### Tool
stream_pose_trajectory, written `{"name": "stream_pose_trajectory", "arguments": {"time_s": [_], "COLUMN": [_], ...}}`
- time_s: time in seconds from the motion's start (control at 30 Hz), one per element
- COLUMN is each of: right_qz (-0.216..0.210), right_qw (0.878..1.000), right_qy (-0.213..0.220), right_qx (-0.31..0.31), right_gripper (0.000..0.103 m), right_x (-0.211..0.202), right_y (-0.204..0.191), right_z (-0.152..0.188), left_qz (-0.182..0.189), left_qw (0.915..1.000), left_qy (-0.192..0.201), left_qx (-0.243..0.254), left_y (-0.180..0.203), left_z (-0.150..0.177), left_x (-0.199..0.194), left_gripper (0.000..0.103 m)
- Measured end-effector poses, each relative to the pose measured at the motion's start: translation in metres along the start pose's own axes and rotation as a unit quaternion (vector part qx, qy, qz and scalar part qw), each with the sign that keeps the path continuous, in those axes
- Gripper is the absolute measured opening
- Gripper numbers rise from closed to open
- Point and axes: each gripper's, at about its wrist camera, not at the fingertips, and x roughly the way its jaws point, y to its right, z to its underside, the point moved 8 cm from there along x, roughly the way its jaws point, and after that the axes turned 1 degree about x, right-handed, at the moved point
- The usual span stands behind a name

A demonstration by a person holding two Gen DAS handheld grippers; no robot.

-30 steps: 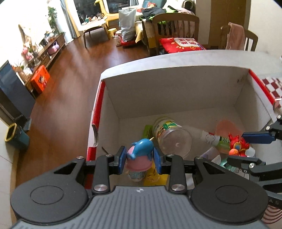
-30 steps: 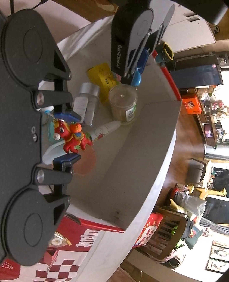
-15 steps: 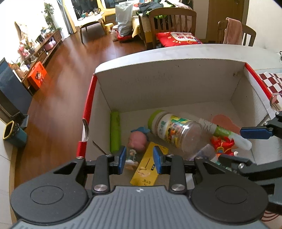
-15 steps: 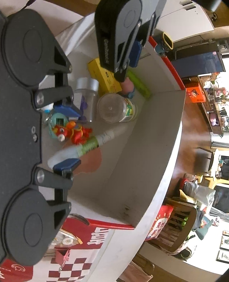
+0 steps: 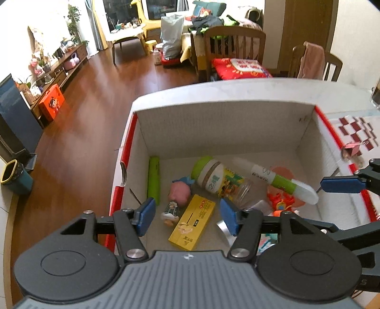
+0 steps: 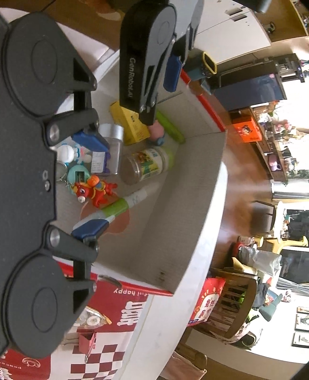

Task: Organize rigid objects
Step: 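Move both tools back toward the tape roller and pink binder clip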

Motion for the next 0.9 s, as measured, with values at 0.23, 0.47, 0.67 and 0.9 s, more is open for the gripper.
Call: {"name": "stream_pose_trajectory", "arguments": {"time_s": [0.23, 0.47, 0.67, 0.9], "right_qz": [-0.015, -0.031, -0.036, -0.028], "right_qw": [0.999, 0.997, 0.996, 0.995], "right_qy": [0.035, 0.064, 0.085, 0.095], "right_qx": [0.003, 0.0, -0.004, -0.003], "right_gripper": [0.075, 0.083, 0.087, 0.094], "right_x": [-0.036, -0.072, -0.098, -0.119], "right_y": [0.001, 0.006, 0.017, 0.042], "right_z": [-0.007, -0.01, -0.005, 0.007], "left_qz": [0.014, 0.024, 0.035, 0.05], "left_qw": [0.9994, 0.998, 0.9965, 0.9955], "left_qy": [0.031, 0.057, 0.074, 0.078], "left_qx": [-0.01, -0.011, -0.016, -0.018], "left_y": [0.007, 0.019, 0.036, 0.07], "left_z": [-0.005, -0.009, -0.013, -0.015], "left_x": [-0.033, -0.064, -0.087, -0.099], "left_gripper": [0.064, 0.067, 0.075, 0.076]}}
